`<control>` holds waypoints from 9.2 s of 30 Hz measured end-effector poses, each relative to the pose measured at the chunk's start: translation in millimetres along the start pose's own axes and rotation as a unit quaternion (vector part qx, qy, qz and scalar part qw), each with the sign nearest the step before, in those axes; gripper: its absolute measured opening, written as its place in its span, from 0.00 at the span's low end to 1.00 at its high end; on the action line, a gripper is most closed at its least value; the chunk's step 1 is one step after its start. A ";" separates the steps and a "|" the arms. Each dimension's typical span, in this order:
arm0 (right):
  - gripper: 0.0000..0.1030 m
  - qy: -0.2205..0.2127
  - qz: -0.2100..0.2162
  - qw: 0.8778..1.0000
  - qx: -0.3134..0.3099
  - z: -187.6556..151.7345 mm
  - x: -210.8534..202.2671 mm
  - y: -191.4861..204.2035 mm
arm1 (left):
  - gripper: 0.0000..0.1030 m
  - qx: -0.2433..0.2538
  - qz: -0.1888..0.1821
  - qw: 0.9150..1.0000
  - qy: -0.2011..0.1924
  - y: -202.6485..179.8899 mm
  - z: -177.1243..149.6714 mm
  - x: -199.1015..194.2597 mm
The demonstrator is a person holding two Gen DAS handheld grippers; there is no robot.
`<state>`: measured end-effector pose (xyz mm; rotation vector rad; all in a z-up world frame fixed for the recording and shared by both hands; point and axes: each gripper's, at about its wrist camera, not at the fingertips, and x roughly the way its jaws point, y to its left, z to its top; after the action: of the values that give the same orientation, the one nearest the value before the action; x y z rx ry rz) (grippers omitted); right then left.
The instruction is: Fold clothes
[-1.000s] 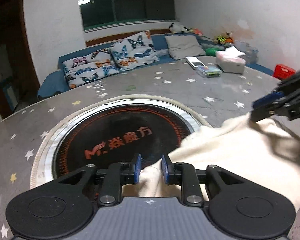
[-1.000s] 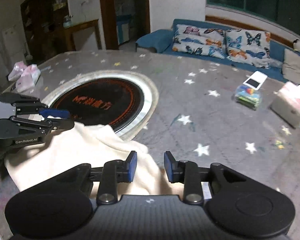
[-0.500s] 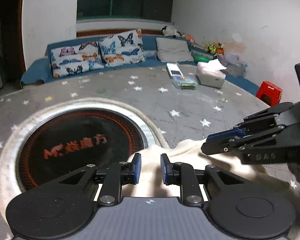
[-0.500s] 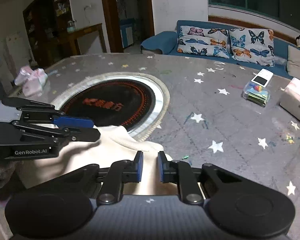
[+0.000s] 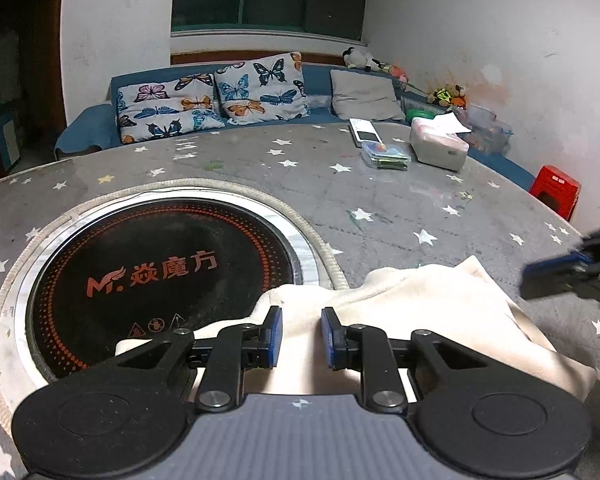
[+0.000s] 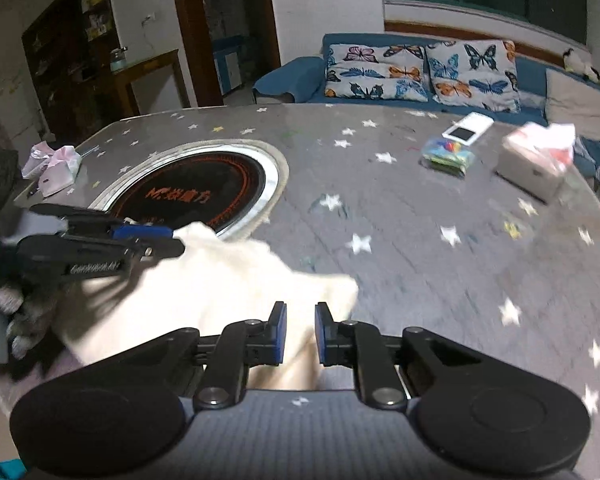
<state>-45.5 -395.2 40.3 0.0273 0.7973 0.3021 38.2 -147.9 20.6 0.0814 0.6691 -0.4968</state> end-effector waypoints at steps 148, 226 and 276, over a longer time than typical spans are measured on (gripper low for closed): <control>0.98 -0.063 0.000 0.998 -0.020 -14.3 -1.7 90.9 | 0.96 -0.055 0.054 0.996 -0.033 -8.5 -29.9 -92.6; 1.00 -0.089 -0.055 0.994 0.034 -68.8 -37.5 103.3 | 1.00 -0.050 0.082 0.995 -0.028 -34.5 -67.4 -132.0; 0.98 -0.053 -0.007 0.997 -0.047 -39.7 -3.7 123.2 | 1.00 -0.057 0.114 0.992 -0.004 4.6 -48.9 -105.8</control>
<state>-107.7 -281.9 32.0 -0.0494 0.6768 0.3224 -58.9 -88.7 46.6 0.0466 0.6689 -0.2383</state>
